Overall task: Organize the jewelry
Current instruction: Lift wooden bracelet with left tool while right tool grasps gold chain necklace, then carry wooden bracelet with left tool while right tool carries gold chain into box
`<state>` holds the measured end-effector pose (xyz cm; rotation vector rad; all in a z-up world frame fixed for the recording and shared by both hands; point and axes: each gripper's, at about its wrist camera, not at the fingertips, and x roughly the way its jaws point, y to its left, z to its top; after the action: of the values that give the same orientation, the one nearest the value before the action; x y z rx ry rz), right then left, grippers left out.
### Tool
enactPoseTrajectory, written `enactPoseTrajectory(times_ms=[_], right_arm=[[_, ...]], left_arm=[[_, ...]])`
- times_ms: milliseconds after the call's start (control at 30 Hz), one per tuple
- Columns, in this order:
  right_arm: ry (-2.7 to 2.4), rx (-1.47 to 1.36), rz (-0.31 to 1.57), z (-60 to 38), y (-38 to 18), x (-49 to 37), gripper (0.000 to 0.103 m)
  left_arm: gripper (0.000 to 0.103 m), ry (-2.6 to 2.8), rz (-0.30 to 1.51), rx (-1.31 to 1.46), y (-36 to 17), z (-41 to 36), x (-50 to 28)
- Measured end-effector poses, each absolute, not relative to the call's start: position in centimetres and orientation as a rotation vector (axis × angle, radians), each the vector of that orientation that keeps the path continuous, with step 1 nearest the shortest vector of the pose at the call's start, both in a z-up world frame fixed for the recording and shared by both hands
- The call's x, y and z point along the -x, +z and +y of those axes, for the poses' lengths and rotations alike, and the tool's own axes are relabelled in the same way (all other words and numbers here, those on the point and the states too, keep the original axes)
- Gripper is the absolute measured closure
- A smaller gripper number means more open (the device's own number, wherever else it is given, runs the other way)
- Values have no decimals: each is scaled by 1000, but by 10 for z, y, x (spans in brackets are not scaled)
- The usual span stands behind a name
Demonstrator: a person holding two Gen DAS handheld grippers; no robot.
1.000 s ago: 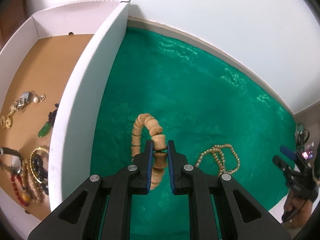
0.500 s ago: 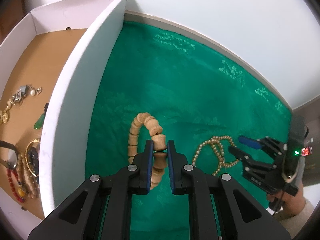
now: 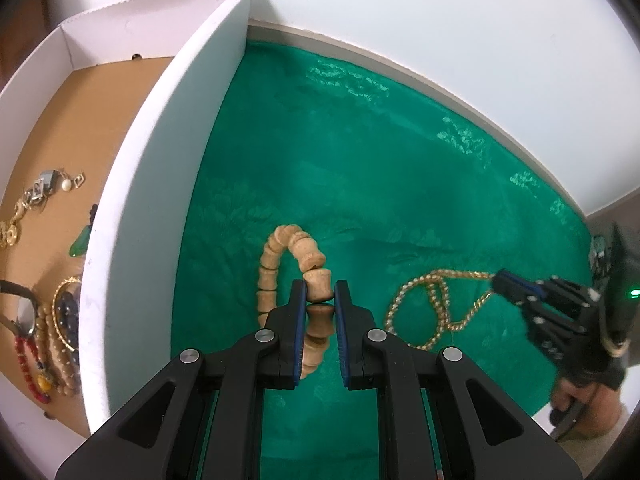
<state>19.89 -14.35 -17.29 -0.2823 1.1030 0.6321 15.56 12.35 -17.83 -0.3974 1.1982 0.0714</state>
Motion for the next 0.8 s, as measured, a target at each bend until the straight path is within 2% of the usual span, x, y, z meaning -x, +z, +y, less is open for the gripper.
enactPoseTrajectory(times_ms=[400, 800], right_arm=[[692, 125, 1007, -155, -91, -189, 95], [780, 105, 875, -154, 0, -193, 95]], left_arm=[[91, 54, 1178, 426, -164, 125, -149], [91, 2, 1048, 542, -75, 132, -104]])
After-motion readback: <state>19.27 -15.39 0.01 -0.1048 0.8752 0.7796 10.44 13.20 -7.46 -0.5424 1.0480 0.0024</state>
